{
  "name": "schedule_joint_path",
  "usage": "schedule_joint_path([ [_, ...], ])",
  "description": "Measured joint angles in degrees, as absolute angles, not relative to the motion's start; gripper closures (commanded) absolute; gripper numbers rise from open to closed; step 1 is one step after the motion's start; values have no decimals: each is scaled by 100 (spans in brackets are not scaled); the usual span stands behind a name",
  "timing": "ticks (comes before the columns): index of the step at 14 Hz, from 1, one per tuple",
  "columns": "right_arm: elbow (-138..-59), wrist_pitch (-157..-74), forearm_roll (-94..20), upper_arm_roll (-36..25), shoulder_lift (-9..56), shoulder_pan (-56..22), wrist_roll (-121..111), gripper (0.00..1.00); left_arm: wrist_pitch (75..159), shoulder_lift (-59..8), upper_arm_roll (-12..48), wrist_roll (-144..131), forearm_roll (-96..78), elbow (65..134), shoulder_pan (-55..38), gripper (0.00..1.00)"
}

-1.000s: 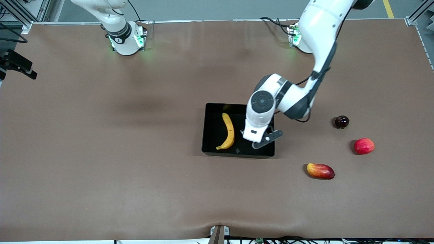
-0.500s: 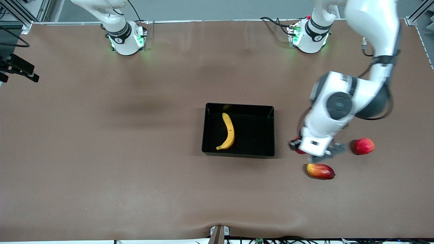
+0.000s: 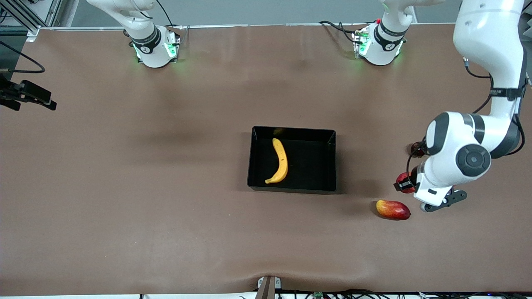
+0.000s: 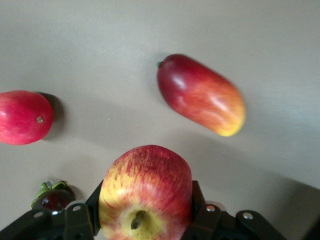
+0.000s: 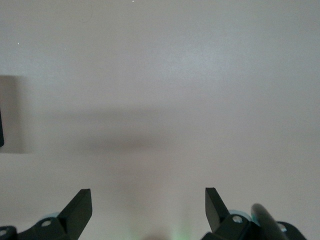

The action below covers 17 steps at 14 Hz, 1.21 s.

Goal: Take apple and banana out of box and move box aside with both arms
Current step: 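Carry the apple out with the left gripper and set it beside the mango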

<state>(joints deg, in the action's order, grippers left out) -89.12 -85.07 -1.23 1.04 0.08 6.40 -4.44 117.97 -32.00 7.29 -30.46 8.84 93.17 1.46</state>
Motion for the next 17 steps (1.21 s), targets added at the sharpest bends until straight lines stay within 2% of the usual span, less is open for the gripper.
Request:
schedule_joint_path([
  [5, -8911, -8509, -123, 101, 28, 642, -444, 0, 12324, -3633, 743, -3054, 900, 9514, 348, 100],
  [15, -8909, -8517, -123, 90, 196, 650, -444, 0, 12508, -3644, 1064, -3859, 900, 10028, 119, 98],
  [16, -8909, -8517, -123, 90, 196, 649, -444, 0, 12531, -3630, 1063, -3872, 902, 10066, 107, 61],
  [17, -8909, -8517, -123, 90, 196, 650, -444, 0, 12531, -3617, 1065, -3872, 902, 10084, 107, 14],
])
